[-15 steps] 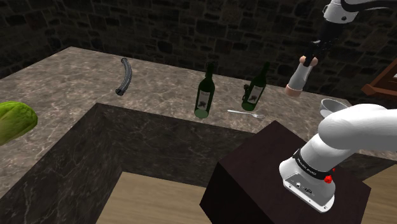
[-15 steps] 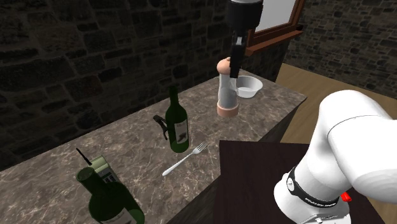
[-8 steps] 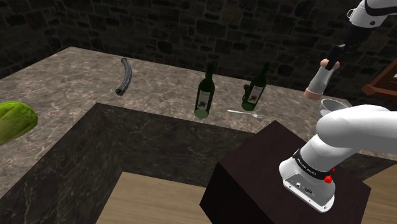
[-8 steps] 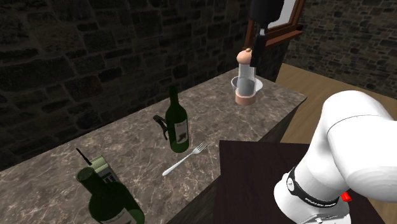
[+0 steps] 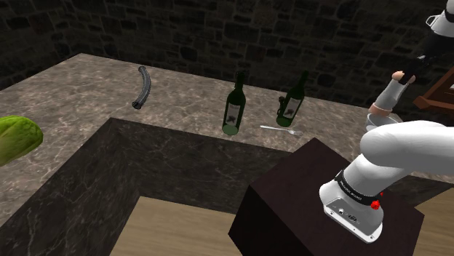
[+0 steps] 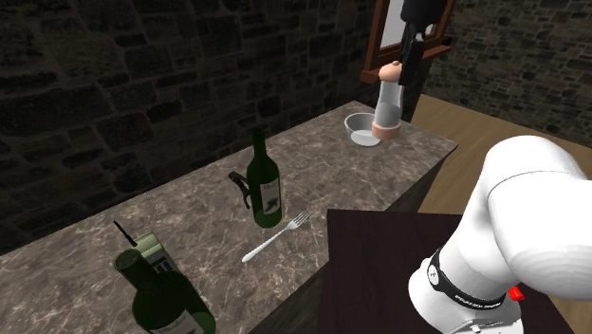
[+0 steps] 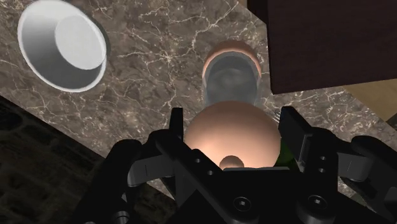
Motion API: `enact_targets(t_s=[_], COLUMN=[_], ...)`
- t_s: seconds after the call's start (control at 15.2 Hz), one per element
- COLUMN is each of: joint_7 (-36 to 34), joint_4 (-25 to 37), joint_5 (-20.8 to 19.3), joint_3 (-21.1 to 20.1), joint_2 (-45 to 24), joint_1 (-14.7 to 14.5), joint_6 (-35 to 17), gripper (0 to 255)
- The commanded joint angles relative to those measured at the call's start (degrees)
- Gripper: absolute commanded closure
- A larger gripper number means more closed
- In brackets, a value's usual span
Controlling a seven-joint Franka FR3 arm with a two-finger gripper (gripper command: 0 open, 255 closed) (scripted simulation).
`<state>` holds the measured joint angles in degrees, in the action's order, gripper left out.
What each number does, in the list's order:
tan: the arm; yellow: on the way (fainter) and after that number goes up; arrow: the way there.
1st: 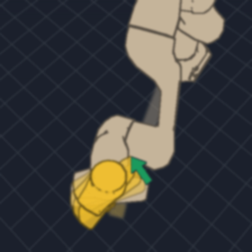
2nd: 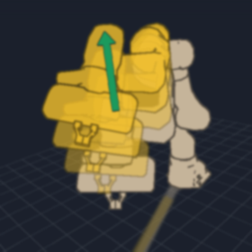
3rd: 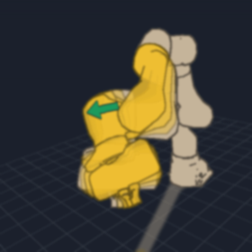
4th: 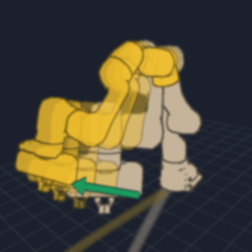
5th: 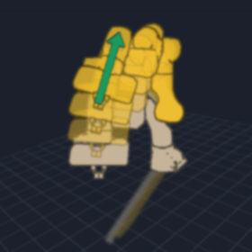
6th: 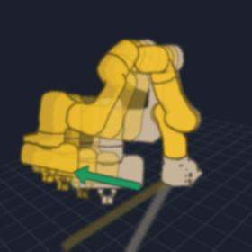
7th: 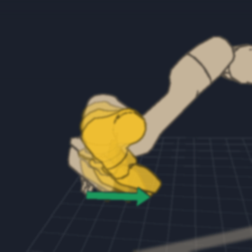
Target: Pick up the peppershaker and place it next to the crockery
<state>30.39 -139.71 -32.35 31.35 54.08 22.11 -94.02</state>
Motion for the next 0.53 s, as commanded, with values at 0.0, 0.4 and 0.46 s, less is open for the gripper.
enact_targets(t_s=[0.0, 0.4, 0.46], joint_7=[2.7, 10.8, 12.1], joint_4=[1.6, 7.8, 9.1], joint_5=[-1.7, -5.8, -6.3], joint_3=[2.8, 11.7, 13.2], joint_2=[-0.9, -4.1, -4.7], joint_1=[0.3, 0.0, -0.3], joint_6=[-0.5, -2.0, -2.3], gripper=[255, 255, 255])
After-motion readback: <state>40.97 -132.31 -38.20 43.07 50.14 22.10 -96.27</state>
